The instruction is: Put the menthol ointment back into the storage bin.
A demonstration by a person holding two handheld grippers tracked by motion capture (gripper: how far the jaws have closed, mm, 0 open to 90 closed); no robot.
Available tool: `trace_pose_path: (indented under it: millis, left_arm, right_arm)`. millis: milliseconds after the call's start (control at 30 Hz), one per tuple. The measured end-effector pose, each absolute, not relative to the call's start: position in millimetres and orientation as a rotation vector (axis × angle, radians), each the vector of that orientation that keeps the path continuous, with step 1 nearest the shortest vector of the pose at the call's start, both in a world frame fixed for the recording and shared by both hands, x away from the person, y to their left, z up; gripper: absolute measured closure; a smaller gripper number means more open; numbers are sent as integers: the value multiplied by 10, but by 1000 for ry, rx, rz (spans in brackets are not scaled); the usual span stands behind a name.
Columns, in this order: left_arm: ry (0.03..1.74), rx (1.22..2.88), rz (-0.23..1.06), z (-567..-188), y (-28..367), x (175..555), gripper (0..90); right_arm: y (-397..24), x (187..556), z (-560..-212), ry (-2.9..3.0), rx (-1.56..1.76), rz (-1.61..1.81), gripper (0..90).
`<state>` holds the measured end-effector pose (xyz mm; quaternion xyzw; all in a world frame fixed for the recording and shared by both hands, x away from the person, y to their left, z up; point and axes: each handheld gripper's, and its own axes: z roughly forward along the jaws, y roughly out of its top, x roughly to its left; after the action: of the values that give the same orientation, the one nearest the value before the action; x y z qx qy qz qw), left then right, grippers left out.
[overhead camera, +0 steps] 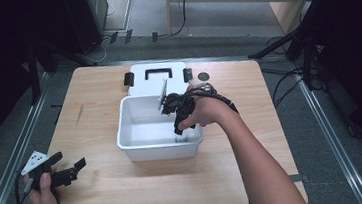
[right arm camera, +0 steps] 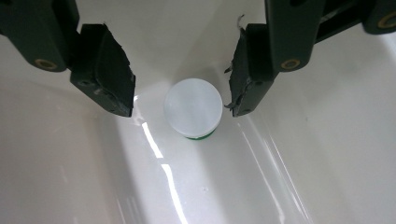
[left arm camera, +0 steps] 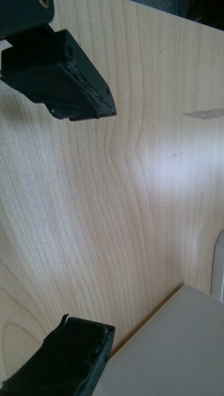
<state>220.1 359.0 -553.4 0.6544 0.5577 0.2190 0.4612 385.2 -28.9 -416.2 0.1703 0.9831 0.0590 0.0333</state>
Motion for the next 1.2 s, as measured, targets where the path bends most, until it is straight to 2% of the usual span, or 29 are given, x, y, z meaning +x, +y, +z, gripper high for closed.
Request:
trace_pose_path:
  millis: [467,1200]
  left_arm:
    - [1372,1617,540,-5532,3585,2203,3]
    - [1372,1619,542,-5532,3583,2201,3]
  right_arm:
    - [-530,3834,-3803,2981,606,273,311]
    - [-1150,3803,-3581,2910,741,299,265]
